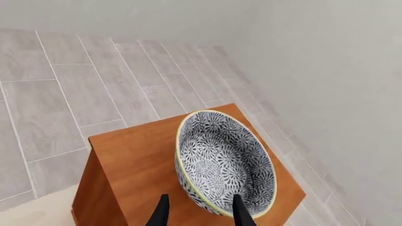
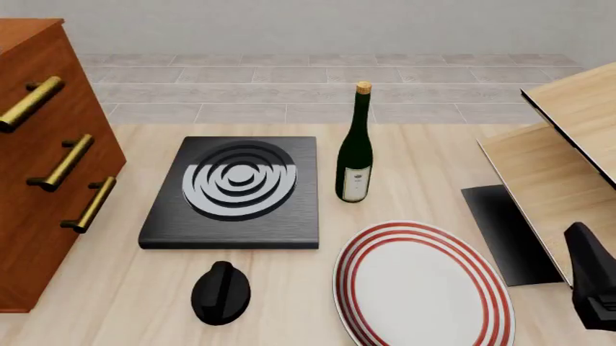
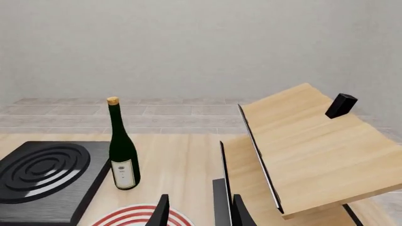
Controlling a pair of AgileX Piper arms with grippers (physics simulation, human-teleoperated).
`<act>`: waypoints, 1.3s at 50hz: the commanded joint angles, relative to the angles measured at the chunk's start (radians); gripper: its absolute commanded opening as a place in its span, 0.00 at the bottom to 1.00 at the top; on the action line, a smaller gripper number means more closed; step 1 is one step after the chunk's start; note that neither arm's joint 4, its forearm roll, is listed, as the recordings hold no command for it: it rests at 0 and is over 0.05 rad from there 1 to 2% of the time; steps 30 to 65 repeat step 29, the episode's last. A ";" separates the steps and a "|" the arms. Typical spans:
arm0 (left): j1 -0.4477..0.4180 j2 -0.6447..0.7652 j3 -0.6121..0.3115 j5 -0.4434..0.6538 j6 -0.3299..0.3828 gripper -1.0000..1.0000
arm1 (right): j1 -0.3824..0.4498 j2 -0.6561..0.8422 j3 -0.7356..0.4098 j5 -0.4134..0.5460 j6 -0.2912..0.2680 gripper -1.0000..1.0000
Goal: Put the bowl on the top of the cabinet.
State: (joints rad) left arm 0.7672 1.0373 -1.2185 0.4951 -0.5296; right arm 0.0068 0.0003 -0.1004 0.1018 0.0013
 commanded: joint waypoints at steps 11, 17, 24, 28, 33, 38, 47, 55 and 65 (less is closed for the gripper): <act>0.009 -0.051 -0.021 0.008 -0.019 1.00 | 0.000 0.000 0.000 0.000 0.000 1.00; 0.020 -0.072 -0.017 0.005 -0.023 1.00 | 0.000 0.000 0.000 0.000 0.000 1.00; 0.030 -0.096 -0.012 0.002 -0.023 1.00 | 0.000 0.000 0.000 0.000 0.000 1.00; 0.031 -0.105 -0.012 0.009 -0.028 1.00 | 0.000 0.000 0.000 0.000 0.000 1.00; 0.031 -0.113 -0.007 0.009 -0.031 1.00 | 0.000 0.000 0.000 0.000 0.000 1.00; 0.031 -0.113 -0.007 0.009 -0.031 1.00 | 0.000 0.000 0.000 0.000 0.000 1.00; 0.031 -0.113 -0.007 0.009 -0.031 1.00 | 0.000 0.000 0.000 0.000 0.000 1.00; 0.031 -0.113 -0.007 0.009 -0.031 1.00 | 0.000 0.000 0.000 0.000 0.000 1.00; 0.031 -0.113 -0.007 0.009 -0.031 1.00 | 0.000 0.000 0.000 0.000 0.000 1.00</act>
